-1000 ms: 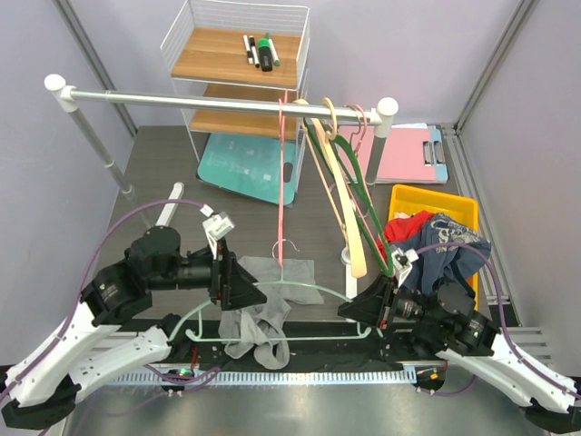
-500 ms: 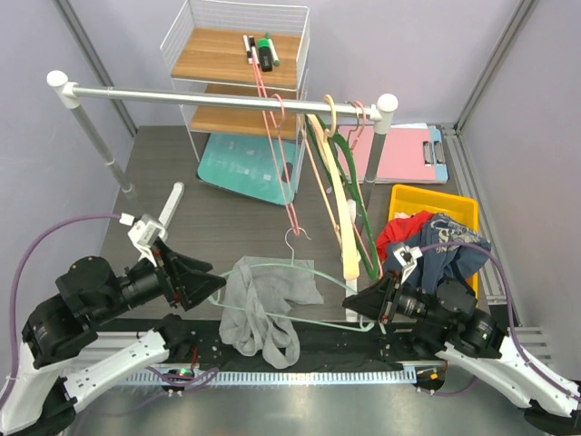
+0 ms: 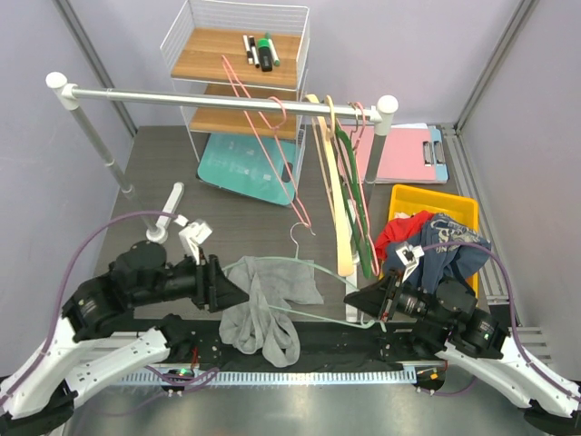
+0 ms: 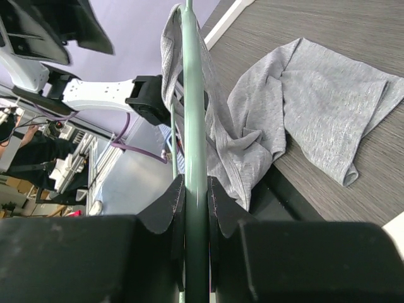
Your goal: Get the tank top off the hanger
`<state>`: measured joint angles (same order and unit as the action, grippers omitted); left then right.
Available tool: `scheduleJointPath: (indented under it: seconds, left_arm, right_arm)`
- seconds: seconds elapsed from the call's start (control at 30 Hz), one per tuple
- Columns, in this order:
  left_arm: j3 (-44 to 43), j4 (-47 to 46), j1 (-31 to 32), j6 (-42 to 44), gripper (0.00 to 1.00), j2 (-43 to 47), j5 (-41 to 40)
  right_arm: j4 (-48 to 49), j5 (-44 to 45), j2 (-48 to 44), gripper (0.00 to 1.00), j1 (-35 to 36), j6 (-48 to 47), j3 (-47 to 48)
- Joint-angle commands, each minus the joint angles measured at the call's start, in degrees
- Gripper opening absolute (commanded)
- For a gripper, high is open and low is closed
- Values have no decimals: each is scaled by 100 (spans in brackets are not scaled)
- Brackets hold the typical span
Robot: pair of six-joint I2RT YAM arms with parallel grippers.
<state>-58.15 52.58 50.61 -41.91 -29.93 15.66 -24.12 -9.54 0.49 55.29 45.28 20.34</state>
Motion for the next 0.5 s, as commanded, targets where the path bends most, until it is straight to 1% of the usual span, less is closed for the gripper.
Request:
scheduleJointPath:
  seconds: [0.0, 0.07, 0.23, 0.33, 0.47]
  left_arm:
    - [321, -204, 19, -151, 56, -399, 182]
    - [383, -213, 19, -133, 55, -574, 122]
    - [322, 24, 19, -36, 55, -716, -581]
    - [409, -168, 19, -71, 55, -795, -599]
    - [515, -467, 19, -142, 58, -865, -669]
  right_arm:
    - [390, 198, -32, 1, 0, -63, 260]
    - [382, 207, -32, 1, -9, -54, 260]
    - [382, 198, -32, 1, -9, -54, 269]
    - [417, 198, -23, 1, -9, -72, 243]
    - [426, 198, -32, 1, -9, -72, 243]
